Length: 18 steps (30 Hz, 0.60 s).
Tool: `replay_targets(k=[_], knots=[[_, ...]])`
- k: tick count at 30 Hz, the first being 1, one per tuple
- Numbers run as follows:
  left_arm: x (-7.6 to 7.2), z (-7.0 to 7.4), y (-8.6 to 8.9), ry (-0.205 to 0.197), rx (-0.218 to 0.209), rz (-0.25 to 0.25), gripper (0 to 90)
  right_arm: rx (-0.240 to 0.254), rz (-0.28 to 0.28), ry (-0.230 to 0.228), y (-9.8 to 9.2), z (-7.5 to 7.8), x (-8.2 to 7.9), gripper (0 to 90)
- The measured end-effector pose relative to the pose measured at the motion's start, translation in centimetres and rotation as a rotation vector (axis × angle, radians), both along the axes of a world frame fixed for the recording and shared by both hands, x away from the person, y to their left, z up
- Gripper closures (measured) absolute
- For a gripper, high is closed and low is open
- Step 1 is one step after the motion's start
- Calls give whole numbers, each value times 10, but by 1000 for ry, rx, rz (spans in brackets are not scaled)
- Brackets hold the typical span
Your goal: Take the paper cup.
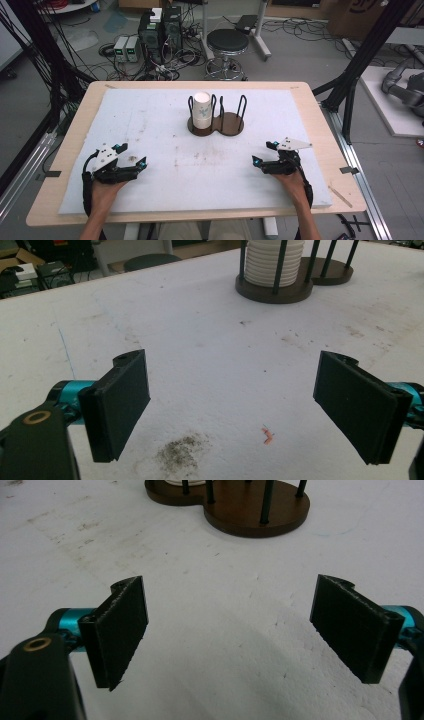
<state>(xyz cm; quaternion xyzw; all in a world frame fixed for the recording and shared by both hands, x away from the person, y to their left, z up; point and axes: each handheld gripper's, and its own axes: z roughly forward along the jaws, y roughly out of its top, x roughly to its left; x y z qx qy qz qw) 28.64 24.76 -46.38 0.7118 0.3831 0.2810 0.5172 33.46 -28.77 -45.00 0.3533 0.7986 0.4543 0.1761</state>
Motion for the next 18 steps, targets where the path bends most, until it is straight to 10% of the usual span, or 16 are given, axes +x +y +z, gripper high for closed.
replay_targets(k=[18], knots=[[2,0,-2,18,12,-4,147,50,10,26,-5,1,3,157]])
